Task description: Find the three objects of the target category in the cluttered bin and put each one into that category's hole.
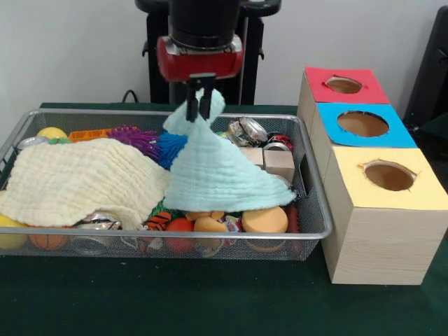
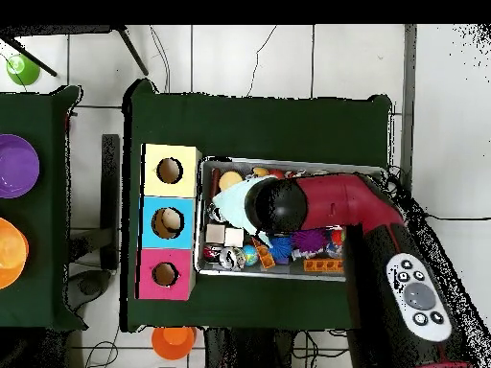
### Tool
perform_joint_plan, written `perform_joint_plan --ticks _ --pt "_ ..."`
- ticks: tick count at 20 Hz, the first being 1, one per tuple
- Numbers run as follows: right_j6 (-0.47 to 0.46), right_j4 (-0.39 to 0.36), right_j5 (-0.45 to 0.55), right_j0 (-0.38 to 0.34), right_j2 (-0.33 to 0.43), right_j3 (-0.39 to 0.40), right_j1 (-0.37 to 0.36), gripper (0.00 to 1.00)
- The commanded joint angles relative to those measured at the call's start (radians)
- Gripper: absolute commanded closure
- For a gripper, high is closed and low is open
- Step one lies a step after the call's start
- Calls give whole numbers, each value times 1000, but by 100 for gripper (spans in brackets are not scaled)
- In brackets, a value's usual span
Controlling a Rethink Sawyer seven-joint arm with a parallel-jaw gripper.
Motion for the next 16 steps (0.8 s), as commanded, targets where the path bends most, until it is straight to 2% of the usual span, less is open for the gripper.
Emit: perform_joint_plan --ticks 1,6,10,16 --pt "-425 -27 154 -93 134 54 -55 100" --pt "-543 -26 212 -201 200 77 -122 100" --pt "-590 -35 220 -264 237 85 -128 100" --pt "-643 -59 223 -312 256 78 -117 100"
